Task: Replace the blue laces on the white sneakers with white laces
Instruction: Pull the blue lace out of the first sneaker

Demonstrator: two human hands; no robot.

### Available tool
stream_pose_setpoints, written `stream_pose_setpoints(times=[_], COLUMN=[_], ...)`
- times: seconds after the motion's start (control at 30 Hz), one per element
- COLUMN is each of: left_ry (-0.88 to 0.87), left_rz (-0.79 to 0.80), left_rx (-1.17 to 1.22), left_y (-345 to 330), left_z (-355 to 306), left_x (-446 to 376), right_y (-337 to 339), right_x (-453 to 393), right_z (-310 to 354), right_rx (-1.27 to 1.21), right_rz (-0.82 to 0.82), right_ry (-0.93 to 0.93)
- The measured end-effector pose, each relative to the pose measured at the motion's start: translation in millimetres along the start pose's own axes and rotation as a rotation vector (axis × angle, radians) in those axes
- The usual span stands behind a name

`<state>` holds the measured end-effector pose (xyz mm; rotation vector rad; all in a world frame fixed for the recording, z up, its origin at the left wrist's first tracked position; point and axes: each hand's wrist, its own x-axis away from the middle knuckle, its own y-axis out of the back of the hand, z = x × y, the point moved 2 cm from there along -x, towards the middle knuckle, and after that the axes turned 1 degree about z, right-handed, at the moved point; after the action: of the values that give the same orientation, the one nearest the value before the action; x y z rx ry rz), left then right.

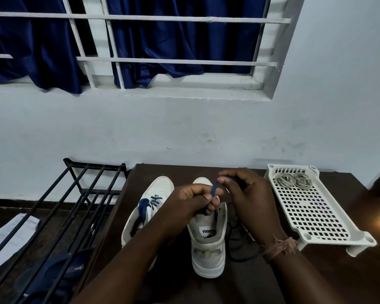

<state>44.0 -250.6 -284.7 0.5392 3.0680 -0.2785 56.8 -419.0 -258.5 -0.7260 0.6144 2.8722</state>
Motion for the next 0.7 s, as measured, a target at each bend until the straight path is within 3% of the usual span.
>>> stream_pose_setpoints(times=[0.1, 0.2, 0.3, 0.5, 0.7], left_ry=[0.004, -0.029, -0.039, -0.108, -0.173], left_rz=[-0.009, -0.044, -0.183, -0.387, -0.33], left_rx=[0.113, 0.359, 0.491, 0.08, -0.554], left_y=[1.4, 2.2, 7.2, 18.0, 14.3], left_z=[1.9, -2.0, -4.9, 0.6, -0.4], left_x=[-2.3, -3.0, -5.3, -7.4, -4.4], right_y=[-5.0, -13.9, -25.4, -28.9, -19.3], right_x=[0.9, 5.1, 10.5, 18.0, 8.9], right_z=[-11.5, -13.3, -9.1, -2.4, 8.7], right_rx=[0.026, 0.151, 0.218, 0.328, 0.327], right_rz=[0.1, 0.267, 0.37, 0.438, 0.356], right_ry=[-0.062, 0.006, 0.107, 0.172, 0.28])
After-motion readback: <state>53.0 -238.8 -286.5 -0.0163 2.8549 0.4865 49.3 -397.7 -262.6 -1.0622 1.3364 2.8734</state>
